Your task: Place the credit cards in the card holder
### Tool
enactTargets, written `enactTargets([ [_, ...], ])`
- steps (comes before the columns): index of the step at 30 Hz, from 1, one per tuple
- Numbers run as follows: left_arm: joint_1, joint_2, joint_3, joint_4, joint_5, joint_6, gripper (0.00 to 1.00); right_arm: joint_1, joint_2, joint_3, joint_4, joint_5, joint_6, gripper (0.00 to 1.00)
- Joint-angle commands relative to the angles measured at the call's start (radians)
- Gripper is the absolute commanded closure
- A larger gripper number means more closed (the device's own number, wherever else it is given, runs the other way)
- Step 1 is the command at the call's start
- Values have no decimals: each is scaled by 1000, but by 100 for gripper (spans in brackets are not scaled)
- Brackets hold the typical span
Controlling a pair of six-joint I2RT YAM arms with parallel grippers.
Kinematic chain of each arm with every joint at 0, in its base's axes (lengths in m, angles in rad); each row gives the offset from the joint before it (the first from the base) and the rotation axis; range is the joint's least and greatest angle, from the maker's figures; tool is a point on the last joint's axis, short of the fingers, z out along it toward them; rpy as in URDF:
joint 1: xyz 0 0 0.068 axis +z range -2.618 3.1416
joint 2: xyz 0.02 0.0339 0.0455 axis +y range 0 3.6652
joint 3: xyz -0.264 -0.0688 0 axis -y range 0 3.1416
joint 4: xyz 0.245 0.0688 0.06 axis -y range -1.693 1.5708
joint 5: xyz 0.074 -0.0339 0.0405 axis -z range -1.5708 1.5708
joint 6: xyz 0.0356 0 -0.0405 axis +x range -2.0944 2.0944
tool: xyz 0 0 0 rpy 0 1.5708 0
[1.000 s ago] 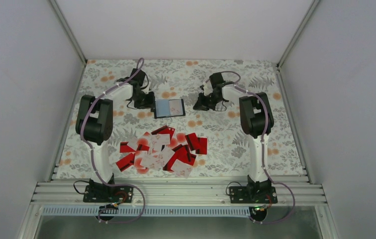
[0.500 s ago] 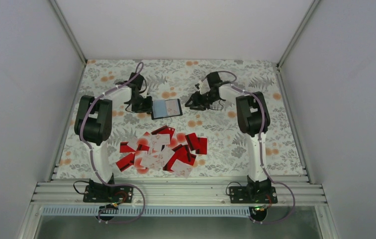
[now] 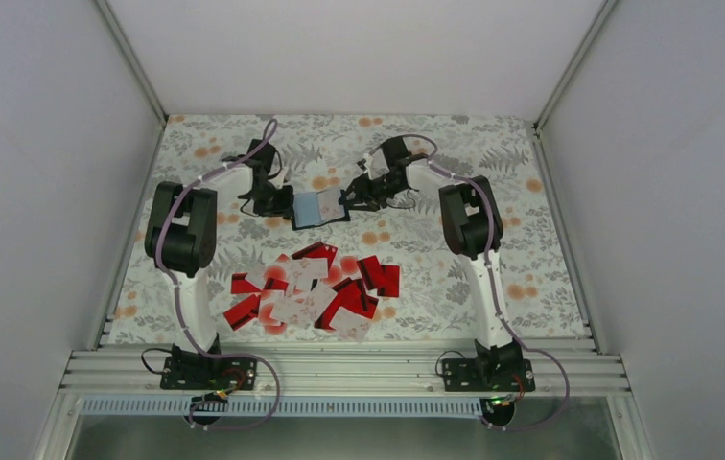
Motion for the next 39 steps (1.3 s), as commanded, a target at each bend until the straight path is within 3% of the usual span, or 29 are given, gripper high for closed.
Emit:
enactTargets([
  [1,5,115,-34,12,-61,39,93,15,70,25,-78,-43,-37,55],
  [14,3,130,-49,38,11,38,94,17,4,-1,15,-318,-18,56],
  [39,-43,96,14,34,226,17,94,82,57,126,19,-338,1,57],
])
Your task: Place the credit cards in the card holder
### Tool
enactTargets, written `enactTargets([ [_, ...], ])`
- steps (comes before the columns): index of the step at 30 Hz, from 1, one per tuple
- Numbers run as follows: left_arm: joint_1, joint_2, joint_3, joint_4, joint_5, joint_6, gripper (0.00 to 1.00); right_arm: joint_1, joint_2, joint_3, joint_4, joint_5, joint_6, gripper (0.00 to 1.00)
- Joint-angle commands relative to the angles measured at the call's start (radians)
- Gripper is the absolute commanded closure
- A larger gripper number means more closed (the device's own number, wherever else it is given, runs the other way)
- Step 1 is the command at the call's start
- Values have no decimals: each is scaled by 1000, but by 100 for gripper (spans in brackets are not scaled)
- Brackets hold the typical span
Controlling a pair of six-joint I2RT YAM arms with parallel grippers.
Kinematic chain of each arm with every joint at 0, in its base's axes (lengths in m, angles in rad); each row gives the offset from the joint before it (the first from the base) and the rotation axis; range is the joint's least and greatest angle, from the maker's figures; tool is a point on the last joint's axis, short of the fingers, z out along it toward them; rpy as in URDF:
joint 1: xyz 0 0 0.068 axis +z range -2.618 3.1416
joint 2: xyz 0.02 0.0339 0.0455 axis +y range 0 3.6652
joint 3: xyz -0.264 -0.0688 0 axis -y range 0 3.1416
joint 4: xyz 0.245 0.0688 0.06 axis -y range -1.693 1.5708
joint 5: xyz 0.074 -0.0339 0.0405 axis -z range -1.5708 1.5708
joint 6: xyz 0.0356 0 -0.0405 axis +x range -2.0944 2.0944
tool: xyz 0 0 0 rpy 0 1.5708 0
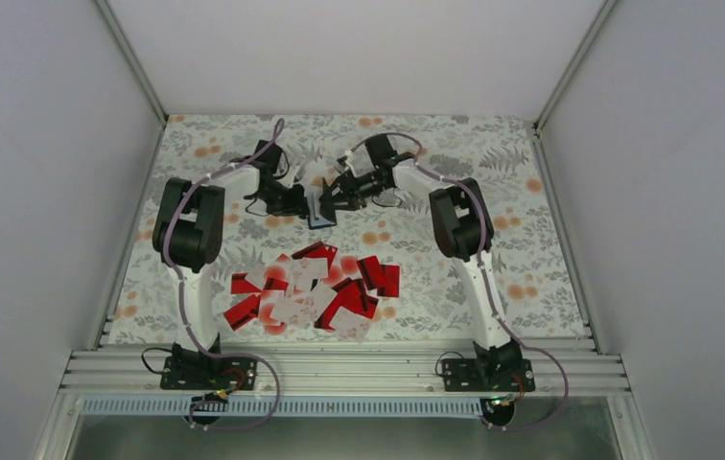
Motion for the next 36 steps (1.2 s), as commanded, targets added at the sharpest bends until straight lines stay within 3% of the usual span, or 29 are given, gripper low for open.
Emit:
enactTargets([
  [1,-25,37,-13,-29,34,-4,94,24,33,57,14,-9,20,57],
  [8,-25,-5,-35,-24,115,11,94,52,92,91,42,1,50,58],
  [17,-19,-67,-84,-33,102,7,94,54,146,97,52,44,59,62],
  [26,21,-136,-99,-61,97,-24,93,43,121,64,36,105,53,65],
  [36,23,-104,-43,-21,219,-81,92,33,91,68,11,126,54,66],
])
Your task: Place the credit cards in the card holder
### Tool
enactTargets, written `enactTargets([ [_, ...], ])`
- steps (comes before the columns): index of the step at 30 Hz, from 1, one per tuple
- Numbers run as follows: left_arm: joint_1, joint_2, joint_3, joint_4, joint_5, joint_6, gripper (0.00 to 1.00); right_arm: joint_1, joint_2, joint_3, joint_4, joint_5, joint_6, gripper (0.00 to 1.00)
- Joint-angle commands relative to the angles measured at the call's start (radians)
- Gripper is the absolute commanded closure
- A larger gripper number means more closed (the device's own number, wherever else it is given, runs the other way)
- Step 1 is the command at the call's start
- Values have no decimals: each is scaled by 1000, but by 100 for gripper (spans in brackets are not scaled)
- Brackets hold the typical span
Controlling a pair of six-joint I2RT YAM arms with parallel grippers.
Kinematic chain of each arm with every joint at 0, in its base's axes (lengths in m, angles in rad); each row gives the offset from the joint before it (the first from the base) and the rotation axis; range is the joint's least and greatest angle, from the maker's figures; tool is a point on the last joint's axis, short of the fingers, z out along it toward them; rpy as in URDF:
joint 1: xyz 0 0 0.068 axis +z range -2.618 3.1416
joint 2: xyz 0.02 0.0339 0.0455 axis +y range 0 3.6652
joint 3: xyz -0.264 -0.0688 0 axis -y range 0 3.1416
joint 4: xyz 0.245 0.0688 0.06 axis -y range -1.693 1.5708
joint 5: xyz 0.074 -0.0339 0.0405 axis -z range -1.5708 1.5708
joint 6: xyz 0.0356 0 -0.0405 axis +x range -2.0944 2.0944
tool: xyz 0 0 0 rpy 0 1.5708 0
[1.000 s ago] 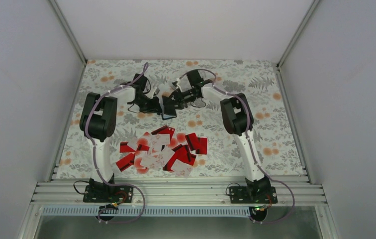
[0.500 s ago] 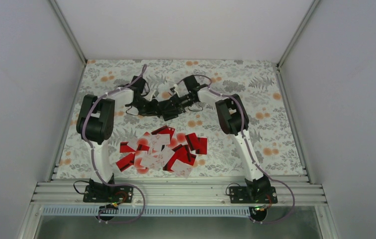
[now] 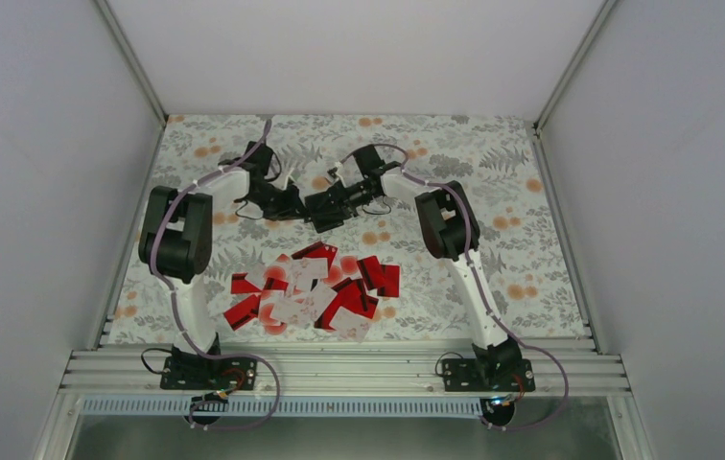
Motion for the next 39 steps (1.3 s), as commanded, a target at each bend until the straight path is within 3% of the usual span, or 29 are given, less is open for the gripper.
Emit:
enactTargets([
  [1,1,24,50,37,95,-58,92,-10,-37,-5,-27,93,0,66],
  [16,1,143,179,45,138,-119,91,-38,-102,-7,-14,85,28,67],
  [18,4,132,193,15,96,-95,88,-42,-111,-6,-11,85,33,67],
  [22,7,80,177,-6,0,-38,66,-48,-121,-4,-6,74,44,66],
  [25,7,40,146,-4,-47,15,61,-53,-125,6,1,58,57,66],
  [30,2,-11,118,-23,-112,94,55,-68,-143,24,-36,86,40,67],
  [39,-33,21,184,-116,-213,121,58,-93,-162,-85,-49,176,8,73],
])
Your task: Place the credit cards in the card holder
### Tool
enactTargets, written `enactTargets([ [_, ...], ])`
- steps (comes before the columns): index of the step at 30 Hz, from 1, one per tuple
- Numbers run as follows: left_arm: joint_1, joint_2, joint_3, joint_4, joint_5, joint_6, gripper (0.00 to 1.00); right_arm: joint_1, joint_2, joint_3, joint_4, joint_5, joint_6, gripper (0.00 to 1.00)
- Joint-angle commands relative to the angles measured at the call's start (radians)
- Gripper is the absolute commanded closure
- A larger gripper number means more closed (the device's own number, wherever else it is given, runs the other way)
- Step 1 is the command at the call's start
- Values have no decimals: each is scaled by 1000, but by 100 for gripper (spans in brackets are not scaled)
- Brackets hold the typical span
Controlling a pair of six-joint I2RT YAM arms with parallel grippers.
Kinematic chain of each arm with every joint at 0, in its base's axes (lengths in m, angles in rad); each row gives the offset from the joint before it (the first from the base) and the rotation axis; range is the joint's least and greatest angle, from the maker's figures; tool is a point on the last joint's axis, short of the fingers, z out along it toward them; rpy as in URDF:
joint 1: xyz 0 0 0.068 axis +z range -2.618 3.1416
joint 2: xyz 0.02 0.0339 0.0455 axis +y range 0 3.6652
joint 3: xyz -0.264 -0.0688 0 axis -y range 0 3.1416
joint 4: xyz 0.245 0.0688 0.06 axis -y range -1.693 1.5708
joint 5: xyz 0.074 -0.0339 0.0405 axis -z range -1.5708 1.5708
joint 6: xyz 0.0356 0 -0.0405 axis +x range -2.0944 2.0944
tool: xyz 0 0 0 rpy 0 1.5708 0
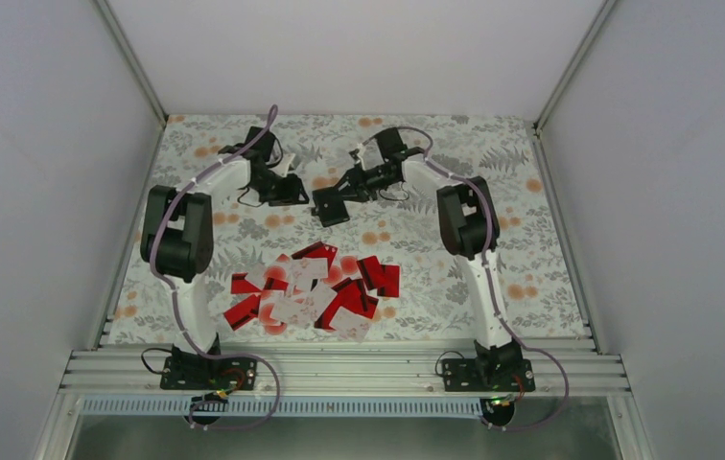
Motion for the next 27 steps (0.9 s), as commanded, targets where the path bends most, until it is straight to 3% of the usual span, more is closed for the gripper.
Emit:
enactTargets([
  [1,-28,18,57,-50,-61,24,58,-7,-40,-58,-2,36,-14,74],
  [9,-94,73,154,-110,-125,-14,60,-7,-29,-70,2,22,-24,82],
  [18,-145,162,278,-208,-265,-70,61,-7,-10,-61,-18,13,-50,83],
  [27,-180,207,334,-240,-297,-75,63,-7,5,-59,-48,20,-72,83],
])
